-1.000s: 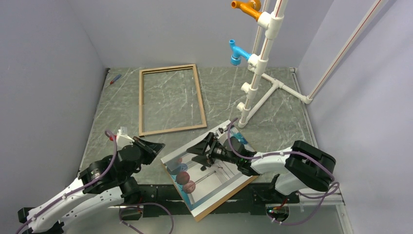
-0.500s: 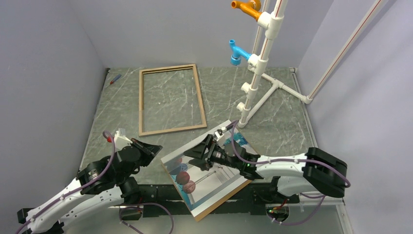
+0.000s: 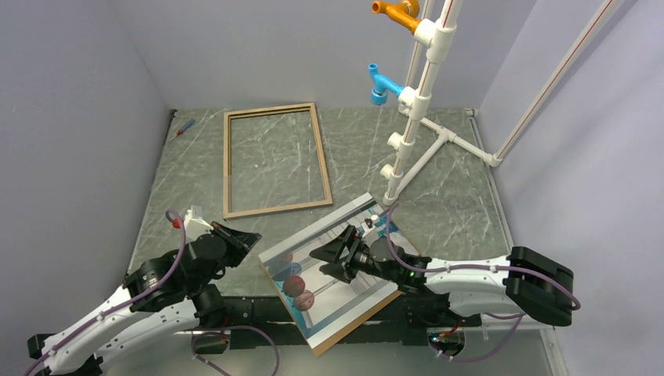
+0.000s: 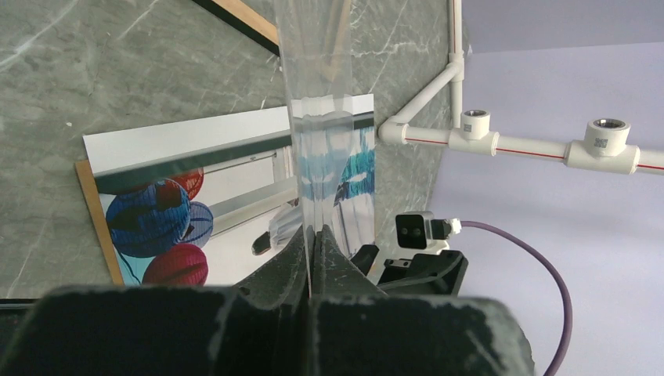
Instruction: Put the photo into the frame
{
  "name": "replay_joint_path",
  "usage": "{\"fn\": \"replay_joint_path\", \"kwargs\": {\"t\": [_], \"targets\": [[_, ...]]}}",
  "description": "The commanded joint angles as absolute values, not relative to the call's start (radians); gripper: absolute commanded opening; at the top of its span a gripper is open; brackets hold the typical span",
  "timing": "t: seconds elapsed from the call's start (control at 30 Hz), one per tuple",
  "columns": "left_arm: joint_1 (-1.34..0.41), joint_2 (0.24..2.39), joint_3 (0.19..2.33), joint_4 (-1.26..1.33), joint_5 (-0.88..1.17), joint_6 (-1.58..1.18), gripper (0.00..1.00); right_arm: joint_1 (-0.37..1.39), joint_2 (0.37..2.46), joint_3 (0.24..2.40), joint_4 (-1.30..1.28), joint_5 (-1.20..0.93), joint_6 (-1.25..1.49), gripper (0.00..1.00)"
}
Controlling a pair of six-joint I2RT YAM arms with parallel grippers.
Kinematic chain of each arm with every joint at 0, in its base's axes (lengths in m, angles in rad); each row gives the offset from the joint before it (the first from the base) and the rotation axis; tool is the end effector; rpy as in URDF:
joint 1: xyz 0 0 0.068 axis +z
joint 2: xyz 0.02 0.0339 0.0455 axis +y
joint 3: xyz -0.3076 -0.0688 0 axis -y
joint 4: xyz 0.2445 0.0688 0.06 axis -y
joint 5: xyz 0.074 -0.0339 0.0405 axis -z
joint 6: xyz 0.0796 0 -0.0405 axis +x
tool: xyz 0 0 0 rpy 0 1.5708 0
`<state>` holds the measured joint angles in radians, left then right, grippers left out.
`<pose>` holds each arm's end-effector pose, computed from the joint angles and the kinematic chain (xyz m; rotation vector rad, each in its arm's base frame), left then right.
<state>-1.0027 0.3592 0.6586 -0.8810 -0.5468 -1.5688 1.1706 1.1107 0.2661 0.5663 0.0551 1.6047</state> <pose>0.0707 -0.0339 0.2731 -0.9289 2.0088 -0.9600 0.0968 0.2177 0.2040 0.5460 2.2523 1.7069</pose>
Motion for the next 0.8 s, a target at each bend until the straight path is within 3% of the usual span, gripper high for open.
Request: {"fn": "replay_joint_path", "kwargs": {"t": [0.0, 0.3, 0.6, 0.77], "targets": [[-1.005, 0.364, 0.686, -0.841, -0.549, -1.577, 0.03, 1.180, 1.167, 0.273, 0.674, 0.068, 1.638, 0.82], [-1.004, 0.348, 0.680, -0.813, -0.515, -1.549, 0.03, 1.178, 1.420, 0.199, 1.208, 0.154, 1.704, 0.78], [-1.004, 0.302, 0.642, -0.795, -0.470, -1.558, 0.03, 1.163, 1.519, 0.212, 1.352, 0.206, 1.680, 0.75], [-1.004, 0.299, 0.627, -0.777, -0.447, -1.559, 0.03, 1.141, 1.566, 0.223, 1.436, 0.215, 1.695, 0.64]]}}
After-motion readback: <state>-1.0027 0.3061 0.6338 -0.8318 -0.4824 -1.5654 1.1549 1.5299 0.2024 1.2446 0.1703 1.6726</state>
